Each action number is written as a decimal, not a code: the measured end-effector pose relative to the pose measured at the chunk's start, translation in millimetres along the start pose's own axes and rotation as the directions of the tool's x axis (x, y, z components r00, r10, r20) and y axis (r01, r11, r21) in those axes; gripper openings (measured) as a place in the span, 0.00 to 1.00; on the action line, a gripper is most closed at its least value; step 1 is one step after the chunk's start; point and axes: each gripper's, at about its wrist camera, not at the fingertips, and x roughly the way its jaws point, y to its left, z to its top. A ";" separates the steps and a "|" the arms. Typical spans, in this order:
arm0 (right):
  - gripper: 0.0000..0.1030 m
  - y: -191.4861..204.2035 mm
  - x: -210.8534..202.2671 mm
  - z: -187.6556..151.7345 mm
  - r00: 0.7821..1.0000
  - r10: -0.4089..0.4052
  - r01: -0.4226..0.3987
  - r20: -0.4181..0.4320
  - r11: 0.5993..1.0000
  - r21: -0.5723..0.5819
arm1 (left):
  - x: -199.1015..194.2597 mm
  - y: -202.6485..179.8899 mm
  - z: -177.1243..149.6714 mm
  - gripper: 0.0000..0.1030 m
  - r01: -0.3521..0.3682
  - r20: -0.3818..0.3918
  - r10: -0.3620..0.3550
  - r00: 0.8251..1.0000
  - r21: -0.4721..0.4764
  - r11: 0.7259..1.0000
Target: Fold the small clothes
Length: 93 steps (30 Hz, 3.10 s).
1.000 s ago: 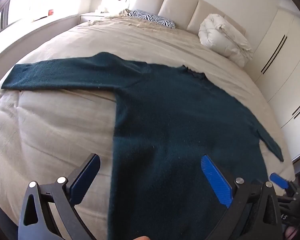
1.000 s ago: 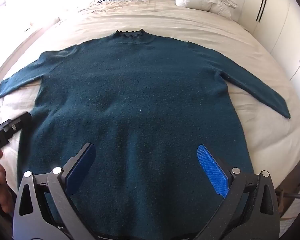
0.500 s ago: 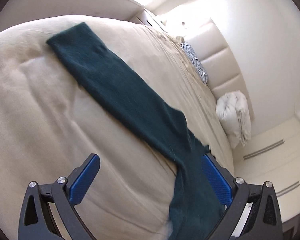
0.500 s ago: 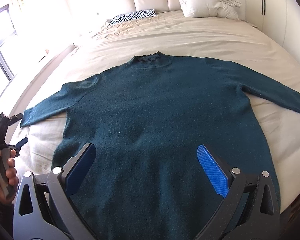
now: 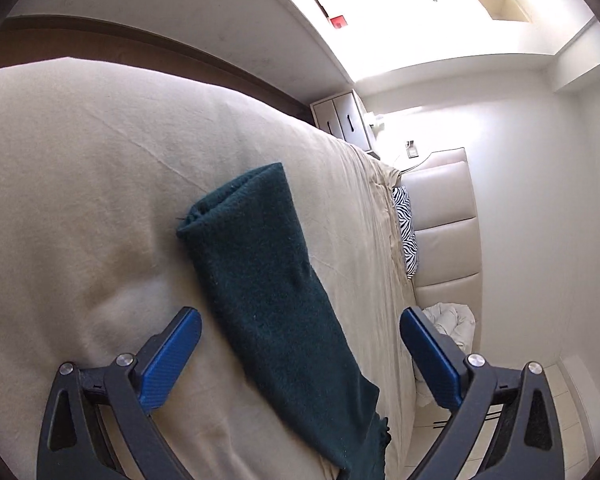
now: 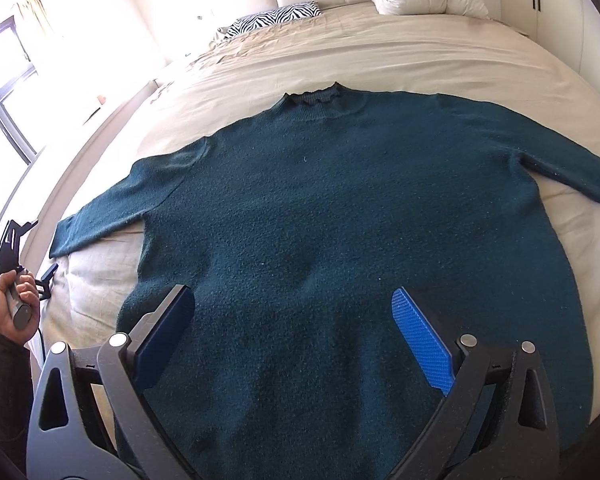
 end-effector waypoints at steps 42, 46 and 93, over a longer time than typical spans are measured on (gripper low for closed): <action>0.53 20.7 161.9 90.6 0.723 0.663 -0.490 -0.192 0.689 0.533 | 47.0 -127.8 -356.6 0.08 -0.001 -0.009 0.272 0.962 0.999 0.037; 0.55 27.3 183.8 89.4 0.677 0.703 -0.480 -0.216 0.645 0.596 | 48.9 -129.1 -364.5 0.08 -0.020 0.022 0.266 0.964 1.000 -0.012; 0.07 -222.1 148.6 207.4 0.975 0.141 -0.076 -0.172 0.938 0.337 | 112.9 -166.7 -217.9 0.28 0.300 -0.478 0.052 0.877 0.628 0.718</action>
